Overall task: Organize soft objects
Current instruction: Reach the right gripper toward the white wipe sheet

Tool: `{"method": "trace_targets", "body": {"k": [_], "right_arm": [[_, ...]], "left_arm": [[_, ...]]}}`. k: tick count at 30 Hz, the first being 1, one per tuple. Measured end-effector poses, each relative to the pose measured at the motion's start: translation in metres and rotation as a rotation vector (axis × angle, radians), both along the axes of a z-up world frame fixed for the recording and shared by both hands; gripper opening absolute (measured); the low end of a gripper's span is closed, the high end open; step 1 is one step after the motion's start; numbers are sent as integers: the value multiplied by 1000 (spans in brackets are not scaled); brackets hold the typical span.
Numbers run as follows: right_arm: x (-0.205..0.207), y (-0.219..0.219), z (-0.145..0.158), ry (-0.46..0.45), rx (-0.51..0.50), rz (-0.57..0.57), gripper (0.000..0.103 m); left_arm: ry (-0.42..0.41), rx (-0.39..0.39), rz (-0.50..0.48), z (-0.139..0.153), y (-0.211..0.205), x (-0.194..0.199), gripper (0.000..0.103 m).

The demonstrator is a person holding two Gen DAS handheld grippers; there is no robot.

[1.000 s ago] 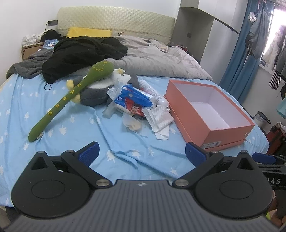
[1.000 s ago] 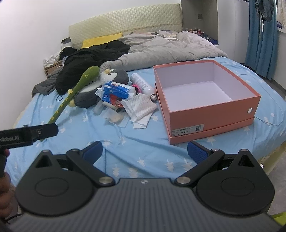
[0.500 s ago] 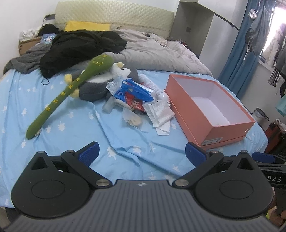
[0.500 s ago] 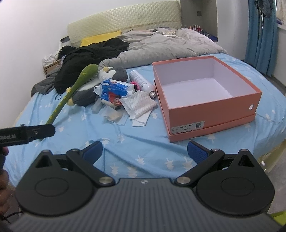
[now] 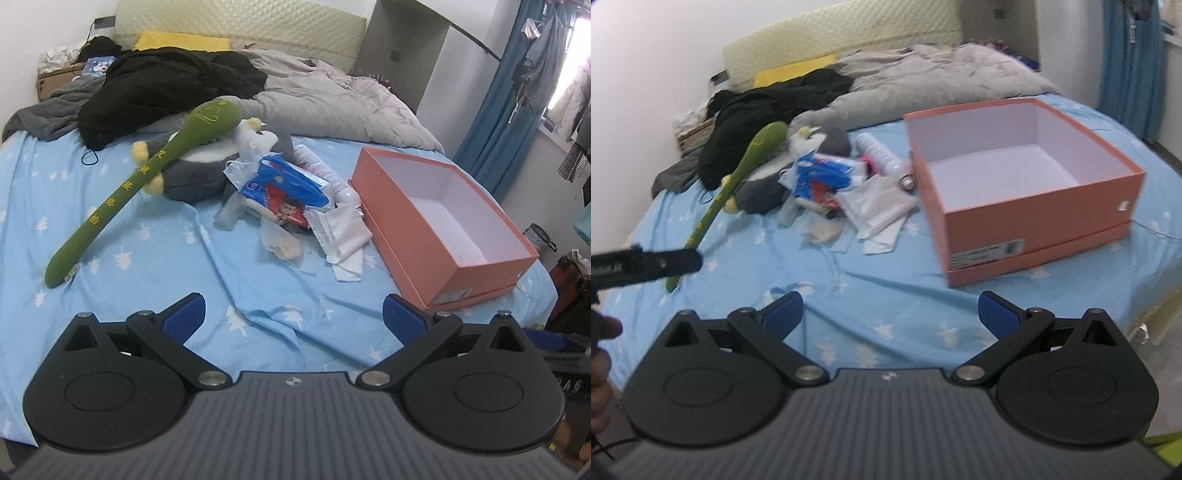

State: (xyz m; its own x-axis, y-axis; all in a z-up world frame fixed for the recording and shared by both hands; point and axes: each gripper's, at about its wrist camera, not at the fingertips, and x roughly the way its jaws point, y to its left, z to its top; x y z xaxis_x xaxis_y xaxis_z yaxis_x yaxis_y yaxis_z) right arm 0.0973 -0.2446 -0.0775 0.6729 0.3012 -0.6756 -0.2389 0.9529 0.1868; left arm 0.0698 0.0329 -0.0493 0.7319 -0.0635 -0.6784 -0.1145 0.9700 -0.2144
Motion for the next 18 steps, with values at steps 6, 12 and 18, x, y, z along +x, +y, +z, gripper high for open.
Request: {"method": "trace_targets", "body": {"k": [6, 12, 18], "right_arm": [[12, 10, -11, 27, 25, 19, 100], [24, 28, -17, -26, 2, 79, 99], [49, 54, -30, -41, 0, 115, 67]], "left_arm": [[-7, 11, 11, -4, 11, 14, 103], [30, -12, 33, -24, 23, 33, 102], [40, -9, 64, -46, 44, 64, 102]]}}
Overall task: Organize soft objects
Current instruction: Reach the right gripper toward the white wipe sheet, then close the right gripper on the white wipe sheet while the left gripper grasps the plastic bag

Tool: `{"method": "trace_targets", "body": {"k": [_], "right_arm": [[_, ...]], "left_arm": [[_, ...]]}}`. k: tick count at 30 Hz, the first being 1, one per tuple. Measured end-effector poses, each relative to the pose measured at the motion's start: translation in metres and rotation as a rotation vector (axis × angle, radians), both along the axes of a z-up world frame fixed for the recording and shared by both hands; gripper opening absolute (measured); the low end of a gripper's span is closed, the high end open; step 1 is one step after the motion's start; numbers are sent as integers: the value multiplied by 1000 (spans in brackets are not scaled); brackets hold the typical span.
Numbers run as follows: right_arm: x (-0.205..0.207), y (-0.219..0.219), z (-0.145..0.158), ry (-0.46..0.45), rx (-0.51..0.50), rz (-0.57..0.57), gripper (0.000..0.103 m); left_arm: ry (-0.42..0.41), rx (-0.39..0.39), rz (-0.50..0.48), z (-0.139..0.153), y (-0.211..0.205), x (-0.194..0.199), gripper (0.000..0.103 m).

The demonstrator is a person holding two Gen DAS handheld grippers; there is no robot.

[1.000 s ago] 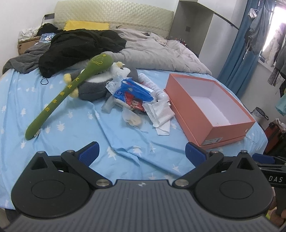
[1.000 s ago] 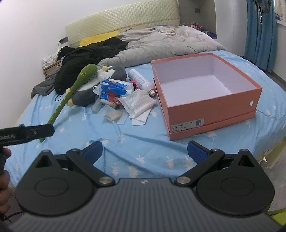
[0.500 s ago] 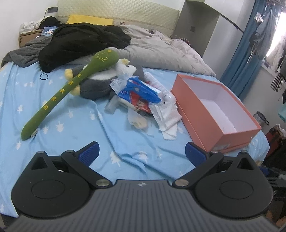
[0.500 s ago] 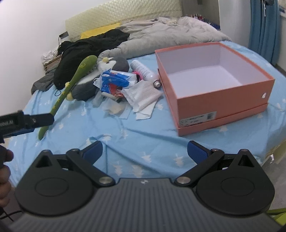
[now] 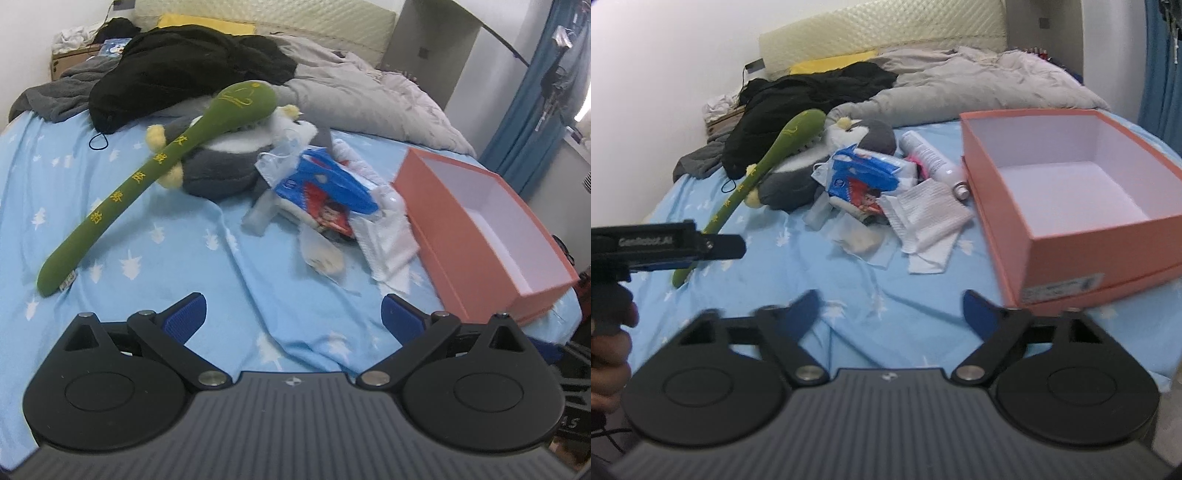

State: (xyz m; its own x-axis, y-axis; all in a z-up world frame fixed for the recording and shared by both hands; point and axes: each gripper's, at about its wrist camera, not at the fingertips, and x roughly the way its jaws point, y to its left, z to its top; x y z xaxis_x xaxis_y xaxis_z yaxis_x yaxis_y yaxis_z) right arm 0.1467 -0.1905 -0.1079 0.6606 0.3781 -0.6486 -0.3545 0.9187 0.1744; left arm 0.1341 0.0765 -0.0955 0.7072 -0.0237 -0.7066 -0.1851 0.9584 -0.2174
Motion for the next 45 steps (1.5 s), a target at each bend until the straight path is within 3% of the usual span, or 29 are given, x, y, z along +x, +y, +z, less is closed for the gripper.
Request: {"method": "trace_targets", "body": {"k": [6, 9, 15, 23, 34, 38, 40, 45], "right_arm": [[27, 25, -19, -45, -37, 43, 51], [43, 32, -28, -52, -30, 56, 44], [76, 46, -52, -74, -70, 77, 44], [125, 50, -86, -53, -119, 39, 52], [162, 55, -111, -62, -164, 54, 52], [164, 56, -114, -52, -171, 79, 52], [164, 54, -115, -48, -166, 85, 50], [164, 48, -113, -31, -144, 75, 30]], "left_arm": [[31, -133, 36, -31, 27, 38, 95], [33, -141, 35, -47, 27, 56, 90], [44, -140, -7, -72, 27, 95, 75], [67, -227, -45, -98, 28, 136, 75], [90, -227, -118, -121, 5, 162, 74], [110, -204, -142, -129, -4, 172, 65], [106, -178, -149, -129, -8, 174, 56], [109, -130, -129, -127, -18, 176, 42]]}}
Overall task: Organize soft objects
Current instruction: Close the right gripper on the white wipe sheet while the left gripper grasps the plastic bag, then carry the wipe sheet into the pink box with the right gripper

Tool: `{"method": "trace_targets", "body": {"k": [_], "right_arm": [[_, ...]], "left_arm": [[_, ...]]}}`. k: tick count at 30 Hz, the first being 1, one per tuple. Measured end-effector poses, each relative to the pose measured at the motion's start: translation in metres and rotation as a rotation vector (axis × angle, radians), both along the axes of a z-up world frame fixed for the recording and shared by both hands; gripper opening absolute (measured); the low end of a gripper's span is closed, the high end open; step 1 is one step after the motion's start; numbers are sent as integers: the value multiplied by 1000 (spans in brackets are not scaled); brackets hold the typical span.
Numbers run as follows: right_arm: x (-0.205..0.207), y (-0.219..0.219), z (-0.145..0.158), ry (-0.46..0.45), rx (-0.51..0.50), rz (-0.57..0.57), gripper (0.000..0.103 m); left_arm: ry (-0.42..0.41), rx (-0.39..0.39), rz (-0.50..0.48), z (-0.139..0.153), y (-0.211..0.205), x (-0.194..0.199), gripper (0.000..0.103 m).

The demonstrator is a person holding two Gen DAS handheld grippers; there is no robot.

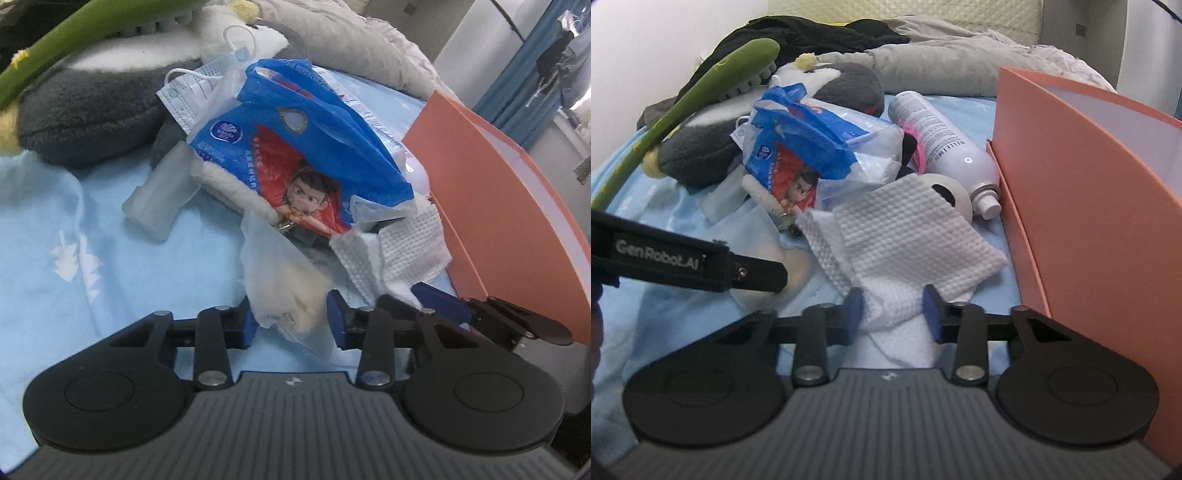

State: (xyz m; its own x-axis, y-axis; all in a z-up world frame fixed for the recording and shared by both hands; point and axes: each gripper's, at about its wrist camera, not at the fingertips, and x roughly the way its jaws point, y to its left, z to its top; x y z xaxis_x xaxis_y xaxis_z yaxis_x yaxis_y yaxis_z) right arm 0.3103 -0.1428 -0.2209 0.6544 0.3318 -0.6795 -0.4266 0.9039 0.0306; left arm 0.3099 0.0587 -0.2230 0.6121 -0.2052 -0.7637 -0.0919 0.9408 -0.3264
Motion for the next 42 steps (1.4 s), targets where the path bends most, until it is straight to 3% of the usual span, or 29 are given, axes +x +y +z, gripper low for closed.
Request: {"method": "trace_targets", "body": {"k": [3, 5, 18, 28, 42], "right_arm": [[-2, -3, 1, 7, 7, -5, 15], [-2, -5, 4, 10, 18, -9, 13], [-46, -21, 49, 0, 93, -27, 13], [-93, -43, 84, -26, 128, -67, 13], [-130, -52, 112, -53, 151, -96, 13]], "left_arm": [[-8, 25, 12, 3, -6, -3, 38], [-17, 26, 12, 7, -10, -6, 36], [-73, 159, 15, 56, -33, -62, 34], [-99, 162, -4, 86, -41, -111, 34], [-148, 151, -11, 125, -36, -150, 34]]}}
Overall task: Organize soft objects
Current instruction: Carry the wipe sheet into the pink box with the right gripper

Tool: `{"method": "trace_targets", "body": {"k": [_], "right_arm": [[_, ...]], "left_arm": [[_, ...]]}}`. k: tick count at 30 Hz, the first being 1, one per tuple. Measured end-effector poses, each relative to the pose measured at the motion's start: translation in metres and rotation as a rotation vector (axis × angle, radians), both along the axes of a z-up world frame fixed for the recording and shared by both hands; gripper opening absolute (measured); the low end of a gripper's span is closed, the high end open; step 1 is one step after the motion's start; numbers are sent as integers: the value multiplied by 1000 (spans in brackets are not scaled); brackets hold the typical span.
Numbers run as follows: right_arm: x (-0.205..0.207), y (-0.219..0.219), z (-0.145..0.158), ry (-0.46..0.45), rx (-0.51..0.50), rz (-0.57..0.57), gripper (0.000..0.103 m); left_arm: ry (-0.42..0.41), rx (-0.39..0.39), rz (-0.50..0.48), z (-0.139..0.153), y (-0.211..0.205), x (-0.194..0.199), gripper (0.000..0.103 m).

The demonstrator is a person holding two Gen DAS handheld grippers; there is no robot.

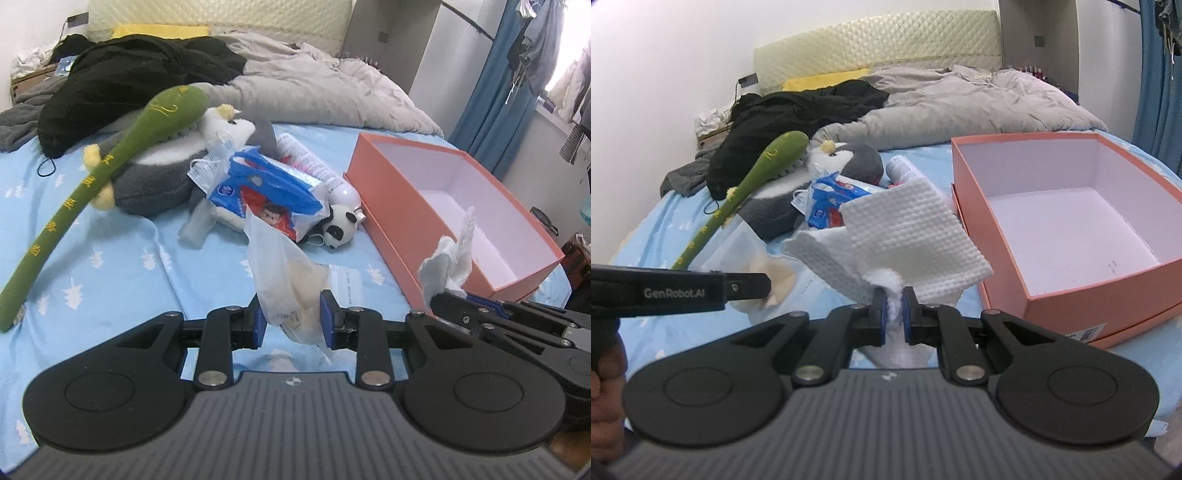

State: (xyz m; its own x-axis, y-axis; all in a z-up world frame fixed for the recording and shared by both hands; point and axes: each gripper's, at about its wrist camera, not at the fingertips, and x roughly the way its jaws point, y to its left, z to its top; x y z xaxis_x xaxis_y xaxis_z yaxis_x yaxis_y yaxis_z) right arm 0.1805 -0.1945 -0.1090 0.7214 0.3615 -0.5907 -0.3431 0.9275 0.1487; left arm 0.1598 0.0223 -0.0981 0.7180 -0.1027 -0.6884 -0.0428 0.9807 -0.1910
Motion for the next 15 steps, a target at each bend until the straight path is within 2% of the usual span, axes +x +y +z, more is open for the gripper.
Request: {"method": "trace_targets", "body": {"k": [8, 15], "right_arm": [[-12, 2, 26, -59, 13, 21, 13], [-11, -1, 54, -123, 20, 21, 13]], "left_arm": [[-39, -5, -5, 26, 2, -16, 34], [-91, -3, -20, 53, -3, -13, 34]]}}
